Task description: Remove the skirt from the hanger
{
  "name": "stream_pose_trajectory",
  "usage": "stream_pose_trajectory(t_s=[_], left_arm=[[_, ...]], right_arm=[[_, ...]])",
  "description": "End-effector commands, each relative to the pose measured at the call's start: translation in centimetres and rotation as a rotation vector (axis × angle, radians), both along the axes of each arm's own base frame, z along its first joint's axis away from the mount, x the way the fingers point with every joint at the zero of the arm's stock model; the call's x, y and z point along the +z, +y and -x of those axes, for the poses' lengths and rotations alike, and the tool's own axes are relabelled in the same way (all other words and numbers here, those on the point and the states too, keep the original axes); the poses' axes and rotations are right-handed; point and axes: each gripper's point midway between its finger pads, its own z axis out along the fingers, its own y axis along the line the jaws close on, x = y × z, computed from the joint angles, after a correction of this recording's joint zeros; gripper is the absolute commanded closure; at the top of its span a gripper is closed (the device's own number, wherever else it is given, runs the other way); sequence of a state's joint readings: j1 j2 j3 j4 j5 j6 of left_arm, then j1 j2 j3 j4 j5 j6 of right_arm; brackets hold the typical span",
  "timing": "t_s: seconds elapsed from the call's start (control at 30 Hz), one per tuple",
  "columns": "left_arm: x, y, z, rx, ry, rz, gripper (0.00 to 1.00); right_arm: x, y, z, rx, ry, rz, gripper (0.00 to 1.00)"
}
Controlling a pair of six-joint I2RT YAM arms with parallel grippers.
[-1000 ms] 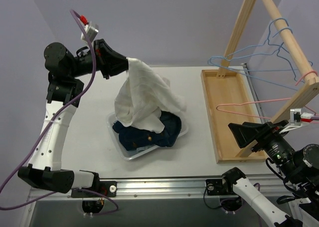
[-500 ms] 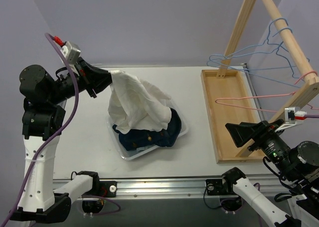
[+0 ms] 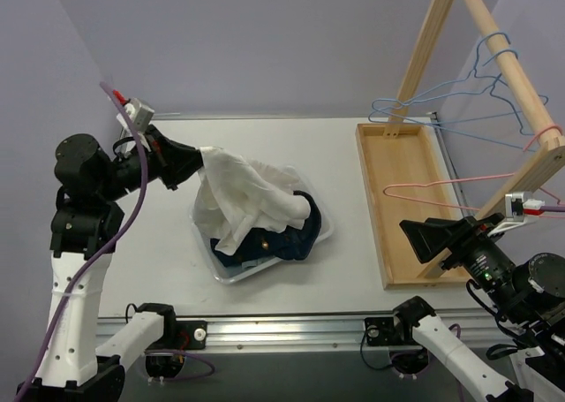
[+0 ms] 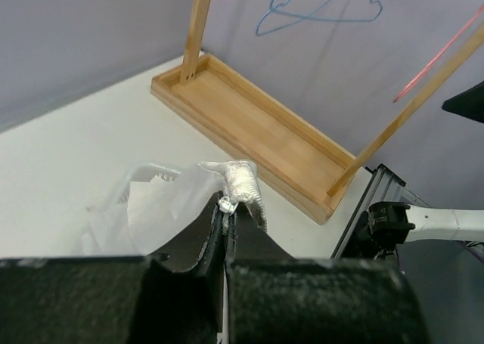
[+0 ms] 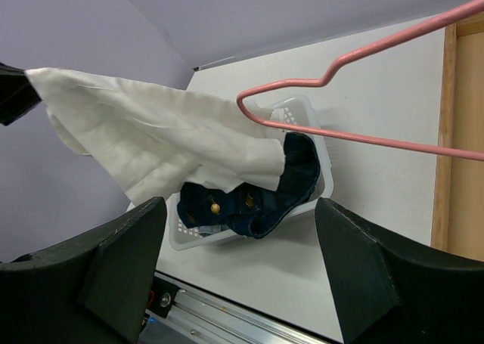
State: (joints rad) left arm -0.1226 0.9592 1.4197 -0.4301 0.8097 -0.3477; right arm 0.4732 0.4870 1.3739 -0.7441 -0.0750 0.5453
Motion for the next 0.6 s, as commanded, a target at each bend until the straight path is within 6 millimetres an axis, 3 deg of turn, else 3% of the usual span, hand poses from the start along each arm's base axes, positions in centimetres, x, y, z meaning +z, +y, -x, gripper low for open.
stream_pose_trajectory(t_s=[0.0,0.07,0.1,0.17,0.23,0.27,0.3,0.4,0.57], left_arm=[[-5.0,0.0,-3.9,0.047,0.18,-0.018,0.98],[-6.5,-1.1,-4.7,0.029,0.225,-0.052,0.98],[-8.2,-1.8,-6.2,0.042,0.273,-0.082,0.98],[-9.8,-4.9,-5.5,-0.023,0.294,-0.179,0.98],[-13.2,-6.5,-6.8,0.019,0.344,-0.287,0.98],[-14.1,-8.1,-6.1,-0.012,0.351,-0.316,0.98],[-16.4,-8.6,-6.3,-0.012,0.393,-0.341,0.98],[-19.1,-10.5,-6.0,-0.028,0.455,-0.303,0.98],[-28.3,-12.5,-5.2,0.007,0.661,-0.245,0.98]], right_arm=[[0.7,0.2,0.1,0.015,-0.036,-0.017,0.25],[0.7,0.3,0.1,0.016,-0.036,-0.024,0.25],[0.6,0.2,0.1,0.014,-0.036,-0.027,0.25],[0.6,0.3,0.1,0.014,-0.035,-0.033,0.25],[0.5,0.2,0.2,0.012,-0.036,-0.037,0.25],[0.5,0.0,0.3,0.006,-0.036,-0.037,0.25],[0.6,-0.1,0.4,0.002,-0.04,-0.04,0.25],[0.3,-0.5,0.7,-0.011,-0.036,-0.039,0.25],[-0.5,-0.6,0.6,-0.02,-0.016,-0.04,0.25]])
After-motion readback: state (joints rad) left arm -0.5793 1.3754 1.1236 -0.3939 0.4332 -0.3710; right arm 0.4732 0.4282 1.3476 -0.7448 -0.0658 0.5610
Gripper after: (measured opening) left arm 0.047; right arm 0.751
